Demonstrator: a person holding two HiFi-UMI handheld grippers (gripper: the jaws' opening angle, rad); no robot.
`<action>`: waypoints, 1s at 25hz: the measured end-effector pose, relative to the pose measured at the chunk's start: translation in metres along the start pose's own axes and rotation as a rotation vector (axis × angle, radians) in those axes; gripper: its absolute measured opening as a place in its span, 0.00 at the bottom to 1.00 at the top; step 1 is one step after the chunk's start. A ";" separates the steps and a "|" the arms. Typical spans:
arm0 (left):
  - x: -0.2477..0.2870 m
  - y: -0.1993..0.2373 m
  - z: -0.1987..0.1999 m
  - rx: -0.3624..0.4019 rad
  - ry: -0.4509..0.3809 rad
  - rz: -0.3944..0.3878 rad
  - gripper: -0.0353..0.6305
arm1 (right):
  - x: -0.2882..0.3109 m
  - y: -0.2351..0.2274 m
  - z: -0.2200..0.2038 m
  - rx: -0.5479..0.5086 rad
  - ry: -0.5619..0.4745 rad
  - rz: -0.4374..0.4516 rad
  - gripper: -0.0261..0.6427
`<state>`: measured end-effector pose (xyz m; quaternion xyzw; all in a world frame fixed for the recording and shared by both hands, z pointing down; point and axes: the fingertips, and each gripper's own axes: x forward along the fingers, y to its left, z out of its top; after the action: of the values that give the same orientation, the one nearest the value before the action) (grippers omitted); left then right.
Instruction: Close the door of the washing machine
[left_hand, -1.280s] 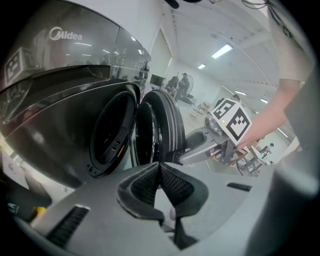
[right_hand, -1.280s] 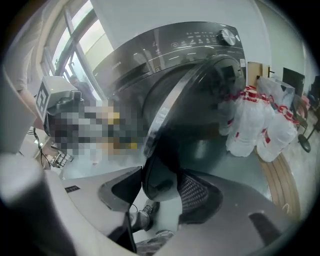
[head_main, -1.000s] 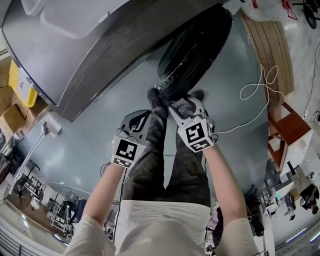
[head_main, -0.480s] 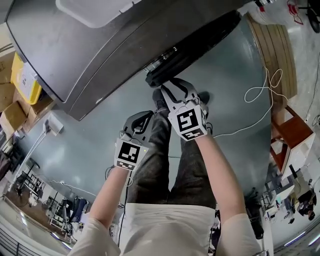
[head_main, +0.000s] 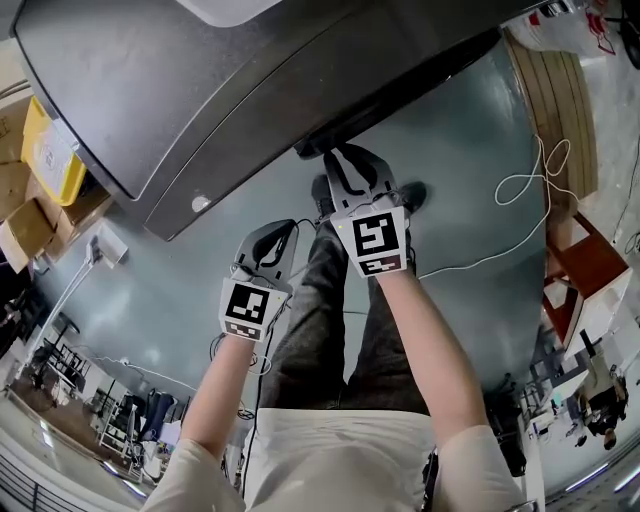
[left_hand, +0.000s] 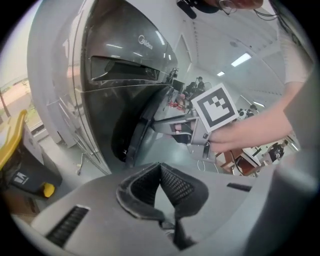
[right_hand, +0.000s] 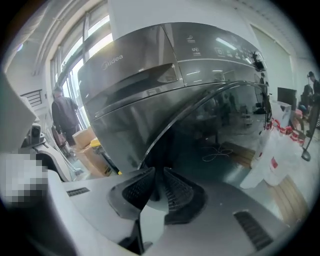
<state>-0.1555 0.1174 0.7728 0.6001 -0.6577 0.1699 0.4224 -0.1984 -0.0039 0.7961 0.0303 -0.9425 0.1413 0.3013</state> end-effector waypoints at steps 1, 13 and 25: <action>-0.001 0.003 -0.001 -0.008 0.001 0.001 0.07 | 0.001 0.001 0.001 0.001 0.001 -0.005 0.14; -0.006 0.014 -0.006 -0.018 0.000 -0.003 0.07 | 0.002 0.000 0.005 0.017 -0.004 -0.041 0.14; -0.013 0.009 -0.009 -0.012 -0.010 -0.002 0.07 | 0.010 0.003 0.007 -0.011 0.009 -0.050 0.14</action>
<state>-0.1614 0.1347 0.7710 0.5992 -0.6601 0.1624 0.4230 -0.2105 -0.0033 0.7955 0.0514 -0.9408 0.1289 0.3092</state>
